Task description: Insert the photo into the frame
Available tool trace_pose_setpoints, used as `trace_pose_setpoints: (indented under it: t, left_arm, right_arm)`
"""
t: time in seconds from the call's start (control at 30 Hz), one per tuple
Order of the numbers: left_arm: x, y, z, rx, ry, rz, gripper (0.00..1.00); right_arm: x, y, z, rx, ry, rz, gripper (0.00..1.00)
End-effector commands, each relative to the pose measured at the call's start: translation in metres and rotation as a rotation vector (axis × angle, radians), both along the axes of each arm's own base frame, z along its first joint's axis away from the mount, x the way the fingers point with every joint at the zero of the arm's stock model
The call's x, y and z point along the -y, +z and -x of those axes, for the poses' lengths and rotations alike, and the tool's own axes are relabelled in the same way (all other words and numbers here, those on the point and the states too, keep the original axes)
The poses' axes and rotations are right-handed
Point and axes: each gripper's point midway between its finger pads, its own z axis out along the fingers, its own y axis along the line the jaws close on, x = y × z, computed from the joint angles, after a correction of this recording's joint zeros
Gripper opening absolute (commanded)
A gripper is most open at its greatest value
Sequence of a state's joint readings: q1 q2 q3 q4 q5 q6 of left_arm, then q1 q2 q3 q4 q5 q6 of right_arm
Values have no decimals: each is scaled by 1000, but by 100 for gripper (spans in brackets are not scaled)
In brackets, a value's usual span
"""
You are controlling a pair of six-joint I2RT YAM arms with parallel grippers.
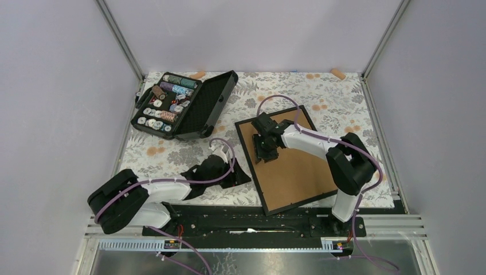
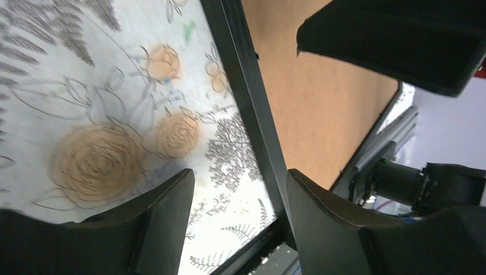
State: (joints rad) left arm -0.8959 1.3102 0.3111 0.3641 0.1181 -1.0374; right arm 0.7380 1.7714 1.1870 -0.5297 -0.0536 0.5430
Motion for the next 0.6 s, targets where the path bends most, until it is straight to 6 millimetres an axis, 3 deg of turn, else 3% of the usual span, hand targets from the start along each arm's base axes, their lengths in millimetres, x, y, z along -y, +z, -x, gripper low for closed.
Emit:
trace_pose_setpoints:
  t: [0.0, 0.2, 0.57]
  left_arm:
    - [-15, -12, -11, -9, 0, -103, 67]
    - [-5, -32, -16, -64, -3, -127, 55]
    - [-23, -66, -18, -106, 65, -240, 28]
  right_arm:
    - [-17, -2, -6, -6, 49, 7, 46]
    - [-20, -8, -7, -17, 61, 52, 41]
    - [-27, -11, 0, -21, 81, 62, 40]
